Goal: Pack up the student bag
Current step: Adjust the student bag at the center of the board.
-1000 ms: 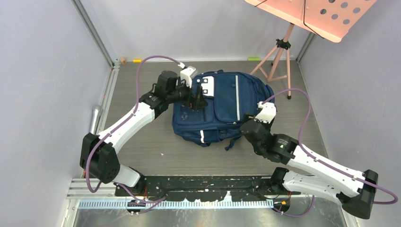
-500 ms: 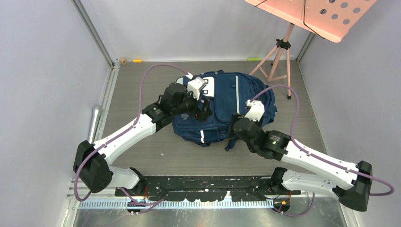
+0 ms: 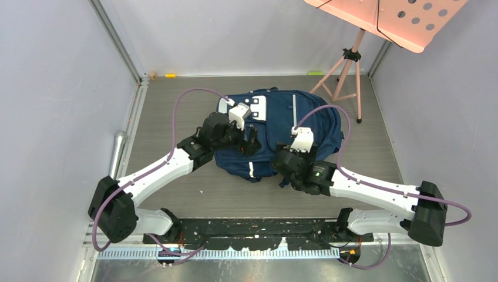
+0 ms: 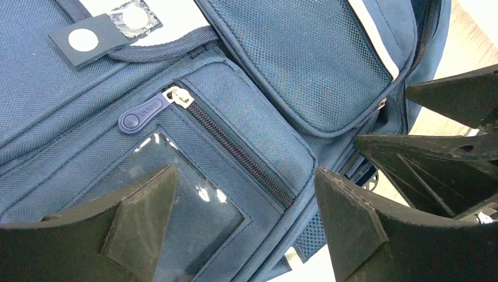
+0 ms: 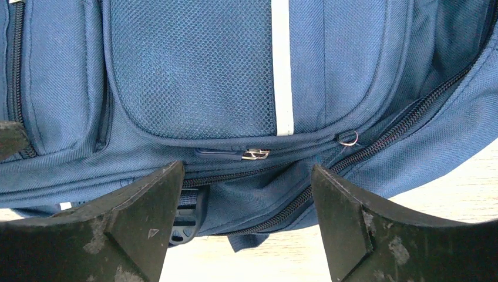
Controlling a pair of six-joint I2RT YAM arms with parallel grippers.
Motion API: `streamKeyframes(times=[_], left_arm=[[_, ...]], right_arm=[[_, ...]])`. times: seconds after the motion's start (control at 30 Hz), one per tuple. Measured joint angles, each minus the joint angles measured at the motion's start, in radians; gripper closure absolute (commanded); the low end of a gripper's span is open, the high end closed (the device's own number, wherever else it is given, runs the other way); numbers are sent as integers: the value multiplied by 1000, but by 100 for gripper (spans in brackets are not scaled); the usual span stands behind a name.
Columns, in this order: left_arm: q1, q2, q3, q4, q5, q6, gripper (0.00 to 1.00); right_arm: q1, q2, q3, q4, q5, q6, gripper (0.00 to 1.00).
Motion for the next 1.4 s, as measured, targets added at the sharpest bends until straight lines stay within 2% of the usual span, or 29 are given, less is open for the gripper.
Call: streamKeyframes(times=[0.43,0.63,1.17,1.3,1.4], left_arm=[[0,-52,-116,121,-2,-48,10],[0,-70,-145,144,-4,-63,9],[0,-86,-158,137,-37,-61,7],[0,-92,-149,110,-76,-58,6],[4,-114,-127,48,-143,-56,1]], right_arm=[[8,93,37,27,128,42,6],[7,183,66,35,171,43,6],[13,207,65,-2,94,96,6],[34,210,61,-23,90,128,6],[43,212,59,-32,93,153,4]])
